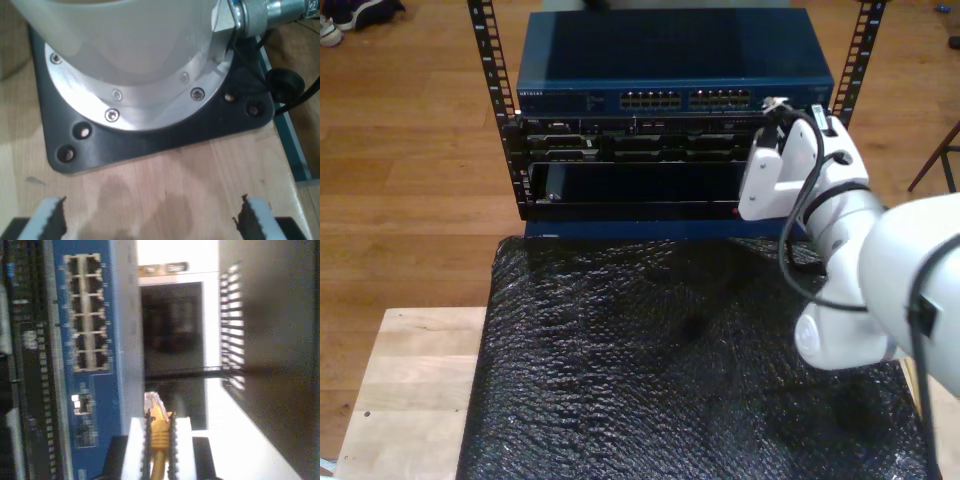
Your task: Grab the cable and plug it in
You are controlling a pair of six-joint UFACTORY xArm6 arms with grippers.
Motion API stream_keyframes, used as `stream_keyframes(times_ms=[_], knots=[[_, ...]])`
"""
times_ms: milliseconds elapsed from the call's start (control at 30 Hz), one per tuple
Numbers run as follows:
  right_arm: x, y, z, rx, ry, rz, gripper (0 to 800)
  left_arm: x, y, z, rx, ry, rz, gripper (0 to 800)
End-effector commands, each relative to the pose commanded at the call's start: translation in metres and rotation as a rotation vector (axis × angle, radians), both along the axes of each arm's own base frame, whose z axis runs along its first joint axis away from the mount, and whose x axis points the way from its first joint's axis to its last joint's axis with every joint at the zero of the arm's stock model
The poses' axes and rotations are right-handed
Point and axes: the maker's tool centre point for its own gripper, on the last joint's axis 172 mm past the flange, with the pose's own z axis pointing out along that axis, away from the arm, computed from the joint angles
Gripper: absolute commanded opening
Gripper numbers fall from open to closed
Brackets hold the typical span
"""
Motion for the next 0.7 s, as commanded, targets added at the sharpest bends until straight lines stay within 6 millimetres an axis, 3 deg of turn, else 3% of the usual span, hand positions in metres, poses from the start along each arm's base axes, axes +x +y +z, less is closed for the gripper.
stream_keyframes(times_ms=[467, 700], knots=[[0.020, 0.015, -0.015, 0.037, -0.016, -0.075, 0, 0.000, 0.000, 0.000, 0.000, 0.000, 0.000, 800], [0.026, 0.009, -0.020, 0.030, -0.027, -0.165, 0, 0.000, 0.000, 0.000, 0.000, 0.000, 0.000, 800]])
